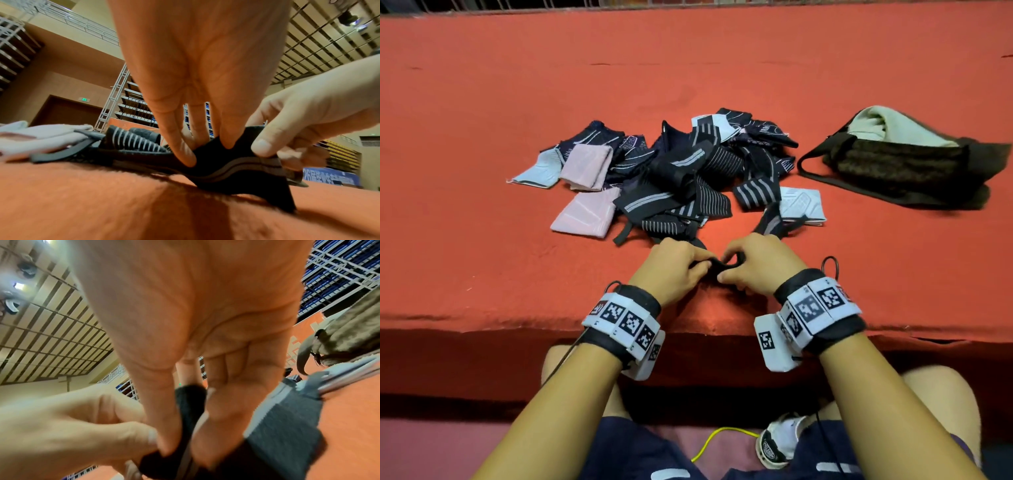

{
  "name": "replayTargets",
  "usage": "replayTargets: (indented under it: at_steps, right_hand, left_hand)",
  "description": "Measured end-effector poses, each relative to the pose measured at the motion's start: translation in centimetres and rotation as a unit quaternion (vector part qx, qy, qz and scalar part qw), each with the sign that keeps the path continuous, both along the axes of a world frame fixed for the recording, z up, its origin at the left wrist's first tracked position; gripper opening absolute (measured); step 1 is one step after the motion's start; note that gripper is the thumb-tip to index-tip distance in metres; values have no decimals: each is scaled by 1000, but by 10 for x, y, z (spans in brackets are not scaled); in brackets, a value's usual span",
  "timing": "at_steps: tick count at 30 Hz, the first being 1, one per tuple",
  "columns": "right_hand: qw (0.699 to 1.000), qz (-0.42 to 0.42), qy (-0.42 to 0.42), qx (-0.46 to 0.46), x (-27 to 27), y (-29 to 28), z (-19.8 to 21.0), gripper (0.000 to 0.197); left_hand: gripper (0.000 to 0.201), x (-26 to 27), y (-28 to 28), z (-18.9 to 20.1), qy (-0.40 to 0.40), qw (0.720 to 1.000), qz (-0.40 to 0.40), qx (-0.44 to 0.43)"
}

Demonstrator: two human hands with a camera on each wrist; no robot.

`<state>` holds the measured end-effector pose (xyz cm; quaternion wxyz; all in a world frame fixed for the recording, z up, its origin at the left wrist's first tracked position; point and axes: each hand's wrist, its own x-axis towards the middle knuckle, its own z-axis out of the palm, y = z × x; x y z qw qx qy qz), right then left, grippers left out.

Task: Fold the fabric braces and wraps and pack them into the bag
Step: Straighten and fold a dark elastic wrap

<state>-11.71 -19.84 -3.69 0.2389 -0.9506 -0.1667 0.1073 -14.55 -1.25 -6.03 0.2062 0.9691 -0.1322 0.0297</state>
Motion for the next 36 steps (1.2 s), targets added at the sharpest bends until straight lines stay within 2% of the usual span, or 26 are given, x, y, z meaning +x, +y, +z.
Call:
replayTargets:
  at_steps: [2, 4, 6, 9, 11, 14, 16, 19, 22, 25, 28, 31, 33, 36]
  right_hand:
    - [999, -27, -25, -9, 5, -3, -2, 18]
    - [997, -56, -46, -12, 7, -12, -1, 25]
    - [996, -72, -56, -6, 11, -20, 2, 25]
    - [991, -87, -92, 28, 15, -29, 6, 11]
    - [987, -99, -114, 58, 18, -33, 5, 14]
    - [981, -125, -123, 81, 19, -35, 1, 21]
    - [981, -131, -113, 90, 19, -35, -2, 26]
    - [991, -102, -71, 53, 14, -29, -4, 25]
    - [992, -111, -38, 37, 9, -24, 1, 46]
    - [990, -131, -54, 18, 9, -20, 7, 66]
    - [992, -118, -47, 14, 15, -12, 0, 54]
    - [990, -122, -67, 37, 22, 0, -8, 37]
    - [986, -137, -81, 48, 24, 7, -7, 28]
    - [982, -149, -110, 46, 28, 8, -2, 29]
  left_hand:
    - [29, -1, 5, -1, 4, 1000, -10, -24]
    - [27, 0, 11, 1, 6, 997, -9, -70]
    - [29, 8, 21, 3, 2, 997, 16, -81]
    - [40, 24, 39, 7, 32, 998, 54, -8]
    - [47, 34, 49, 12, 70, 994, 69, 51]
    - [53, 48, 61, 16, 104, 987, 86, 83]
    - [46, 56, 67, 14, 97, 987, 88, 88]
    - [29, 60, 67, 10, 79, 989, 96, 75]
    - [23, 59, 62, 8, 71, 990, 110, 55]
    - [19, 60, 60, 10, 56, 991, 107, 53]
    - [17, 58, 54, 16, 21, 995, 91, 39]
    - [29, 52, 40, 19, -27, 997, 74, 1]
    - [36, 47, 29, 17, -20, 998, 59, -3]
    - [34, 38, 25, 10, -2, 998, 52, -24]
